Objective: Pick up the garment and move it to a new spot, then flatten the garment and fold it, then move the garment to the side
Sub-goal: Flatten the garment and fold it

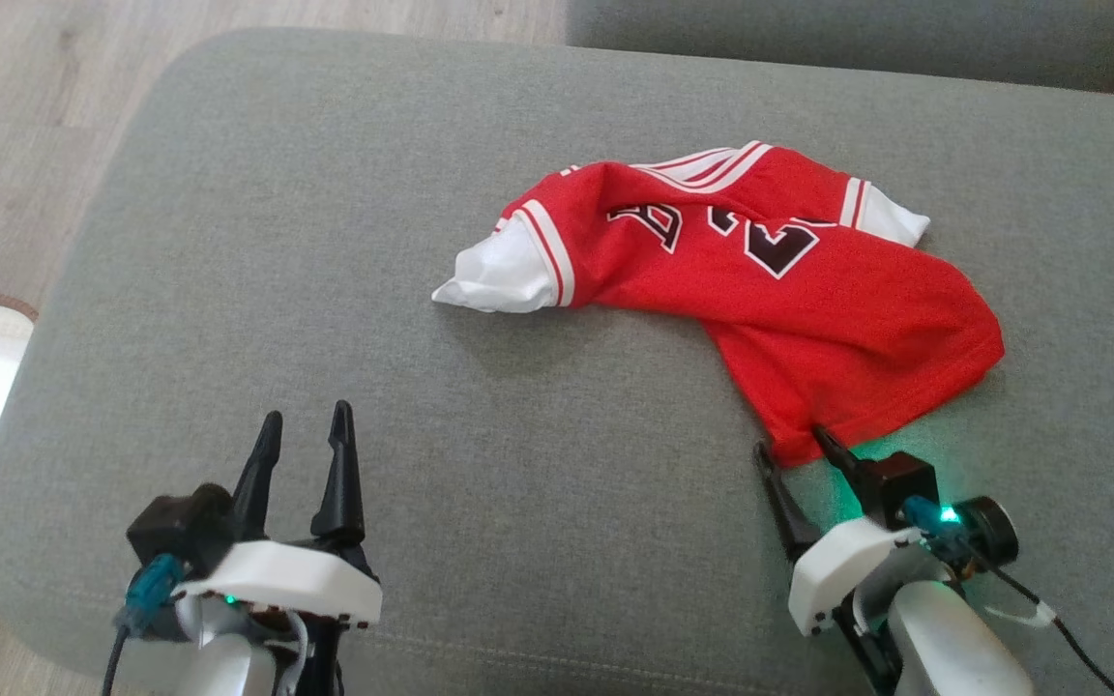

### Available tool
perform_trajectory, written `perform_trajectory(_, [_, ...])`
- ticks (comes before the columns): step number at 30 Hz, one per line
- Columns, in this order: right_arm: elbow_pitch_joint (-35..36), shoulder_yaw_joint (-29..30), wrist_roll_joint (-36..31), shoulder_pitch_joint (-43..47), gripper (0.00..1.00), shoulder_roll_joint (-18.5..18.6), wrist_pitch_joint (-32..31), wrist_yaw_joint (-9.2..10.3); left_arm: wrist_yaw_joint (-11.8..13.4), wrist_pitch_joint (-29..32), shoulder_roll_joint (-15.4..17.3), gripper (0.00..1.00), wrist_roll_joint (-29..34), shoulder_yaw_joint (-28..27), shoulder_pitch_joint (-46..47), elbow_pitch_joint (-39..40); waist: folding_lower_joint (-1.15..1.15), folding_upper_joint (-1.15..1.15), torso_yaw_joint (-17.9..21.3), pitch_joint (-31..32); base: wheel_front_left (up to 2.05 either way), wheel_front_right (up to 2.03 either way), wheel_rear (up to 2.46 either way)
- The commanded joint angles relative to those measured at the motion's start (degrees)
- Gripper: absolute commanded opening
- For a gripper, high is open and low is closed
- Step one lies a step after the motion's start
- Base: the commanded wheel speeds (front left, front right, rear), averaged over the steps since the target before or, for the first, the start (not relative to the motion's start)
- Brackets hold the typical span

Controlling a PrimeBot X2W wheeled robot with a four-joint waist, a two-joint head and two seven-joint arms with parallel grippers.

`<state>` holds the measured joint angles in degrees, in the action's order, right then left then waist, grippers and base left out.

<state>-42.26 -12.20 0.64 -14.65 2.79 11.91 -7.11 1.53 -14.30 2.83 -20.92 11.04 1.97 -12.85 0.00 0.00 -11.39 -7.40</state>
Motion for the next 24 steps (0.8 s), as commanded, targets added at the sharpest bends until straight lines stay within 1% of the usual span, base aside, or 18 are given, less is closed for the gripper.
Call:
perform_trajectory(1, [0.7, -0.8, -0.7, -2.3, 0.49, 0.1, 0.5, -0.37, 0.1, -0.7, 0.0, 1.00, -0.5, -1.6, 2.8, 2.2, 0.00, 0.00, 0.3, -0.2, 0.00, 0.00, 0.00])
perform_trajectory(2, [0.3, -0.7, -0.9, -2.7, 0.33, 0.1, 0.7, -0.37, 0.1, -0.7, 0.0, 1.00, -0.5, -1.6, 2.9, 2.3, 0.00, 0.00, 0.5, -0.4, 0.00, 0.00, 0.00])
perform_trajectory(3, [0.0, -0.6, -1.0, -3.0, 0.07, 0.1, 0.8, -0.37, 0.1, -0.7, 0.0, 1.00, -0.5, -1.6, 2.9, 2.3, 0.00, 0.00, 0.7, -0.5, 0.00, 0.00, 0.00])
perform_trajectory(4, [-0.1, -0.6, -0.9, -3.3, 0.00, 0.1, 1.0, -0.37, 0.1, -0.7, 0.0, 1.00, -0.5, -1.6, 2.9, 2.3, 0.00, 0.00, 0.9, -0.6, 0.00, 0.00, 0.00])
perform_trajectory(8, [0.9, -0.6, -0.7, -3.5, 0.00, 0.1, 2.0, -0.37, 0.2, -0.7, 0.0, 1.00, -0.4, -1.8, 2.9, 2.3, 0.00, 0.00, 2.4, -0.7, 0.00, 0.00, 0.00])
perform_trajectory(13, [5.1, 1.2, -2.1, -1.6, 0.00, 0.1, 2.6, -0.37, 0.1, -0.7, 0.0, 1.00, -0.3, -1.9, 2.8, 2.2, 0.00, 0.00, 4.9, -0.5, 0.00, 0.00, 0.00])
perform_trajectory(19, [10.4, 8.3, -7.0, 2.6, 0.00, 0.1, 2.6, -0.37, 0.1, -0.7, 0.0, 1.00, -0.2, -1.9, 2.7, 2.0, 0.00, 0.00, 7.9, -0.3, 0.00, 0.00, 0.00])
perform_trajectory(20, [11.7, 11.0, -8.5, 3.7, 0.00, 0.1, 2.2, -0.37, 0.1, -0.7, 0.0, 1.00, 0.0, -1.8, 2.7, 2.0, 0.00, 0.00, 8.5, -0.4, 0.00, 0.00, 0.00])
perform_trajectory(23, [13.0, 14.7, -10.2, 4.7, 0.00, 0.1, 1.8, -0.37, 0.0, -0.7, 0.0, 1.00, 0.2, -1.6, 2.9, 1.9, 0.00, 0.00, 9.0, -0.5, 0.00, 0.00, 0.00])
perform_trajectory(24, [13.0, 14.7, -10.2, 4.7, 0.00, 0.1, 1.8, -0.37, 0.0, -0.7, 0.0, 1.00, 0.2, -1.6, 2.9, 1.9, 0.00, 0.00, 9.0, -0.5, 0.00, 0.00, 0.00])
